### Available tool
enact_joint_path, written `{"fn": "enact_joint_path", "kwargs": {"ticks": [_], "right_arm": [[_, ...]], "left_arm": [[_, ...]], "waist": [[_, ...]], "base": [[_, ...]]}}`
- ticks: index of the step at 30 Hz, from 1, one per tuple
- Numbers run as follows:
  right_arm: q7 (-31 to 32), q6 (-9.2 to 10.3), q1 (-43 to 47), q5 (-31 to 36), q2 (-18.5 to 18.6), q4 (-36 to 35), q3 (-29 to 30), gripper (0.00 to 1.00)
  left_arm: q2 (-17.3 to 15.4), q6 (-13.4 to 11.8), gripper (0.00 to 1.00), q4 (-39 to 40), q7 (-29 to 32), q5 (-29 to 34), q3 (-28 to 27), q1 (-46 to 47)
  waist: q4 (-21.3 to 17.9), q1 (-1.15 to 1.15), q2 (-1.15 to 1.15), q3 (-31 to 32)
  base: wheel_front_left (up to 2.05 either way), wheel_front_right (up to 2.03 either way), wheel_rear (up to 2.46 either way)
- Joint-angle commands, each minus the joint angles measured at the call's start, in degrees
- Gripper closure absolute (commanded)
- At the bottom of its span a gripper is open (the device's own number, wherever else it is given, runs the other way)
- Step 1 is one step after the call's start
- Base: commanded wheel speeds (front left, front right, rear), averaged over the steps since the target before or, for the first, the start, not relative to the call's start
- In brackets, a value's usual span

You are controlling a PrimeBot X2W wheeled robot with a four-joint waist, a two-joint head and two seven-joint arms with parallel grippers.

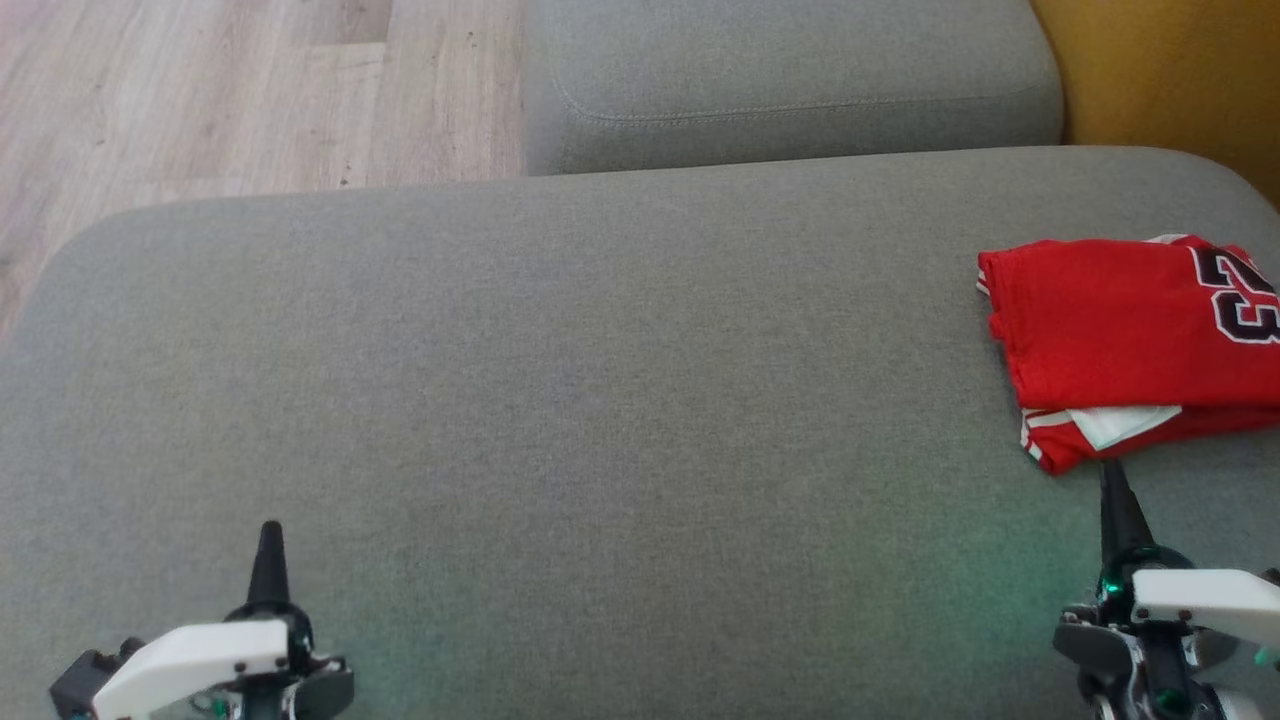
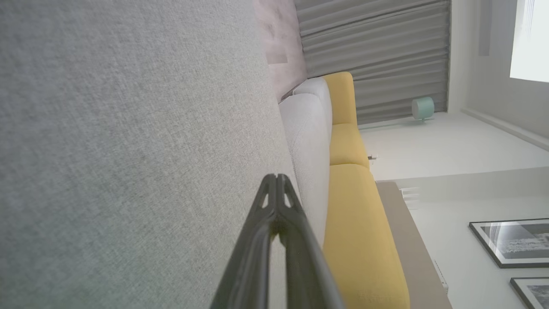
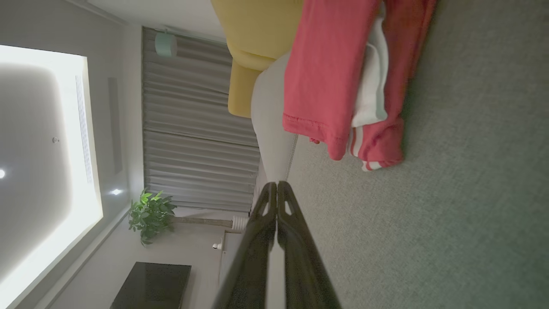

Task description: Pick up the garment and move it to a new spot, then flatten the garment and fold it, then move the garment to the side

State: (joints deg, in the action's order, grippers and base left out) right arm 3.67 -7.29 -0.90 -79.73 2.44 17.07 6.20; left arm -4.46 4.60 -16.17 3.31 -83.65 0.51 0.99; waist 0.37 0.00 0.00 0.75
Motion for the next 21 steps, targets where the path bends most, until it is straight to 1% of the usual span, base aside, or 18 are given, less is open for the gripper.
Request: {"fn": "enact_joint_path", "kwargs": {"ticks": [1,17,21], "right_arm": [[0.73,-0.17,-3.53,-1.62,0.38,-2.4,-0.71,1.0],[2.78,-0.2,-5.25,-12.24,0.43,-3.03,0.31,1.0],[2.82,-0.2,-5.28,-12.43,0.43,-3.04,0.32,1.0]], "left_arm": [[-0.04,0.56,1.0,2.0,0.35,-1.15,-2.51,3.38],[1.36,2.85,1.0,2.1,2.95,-8.57,-6.74,5.16],[1.39,2.89,1.0,2.1,3.01,-8.68,-6.83,5.19]], "waist": [[-0.02,0.0,0.0,-0.06],[-0.36,0.0,0.0,-0.91],[-0.37,0.0,0.0,-0.93]], "base": [[0.0,0.0,0.0],[0.0,0.0,0.0],[0.0,0.0,0.0]]}}
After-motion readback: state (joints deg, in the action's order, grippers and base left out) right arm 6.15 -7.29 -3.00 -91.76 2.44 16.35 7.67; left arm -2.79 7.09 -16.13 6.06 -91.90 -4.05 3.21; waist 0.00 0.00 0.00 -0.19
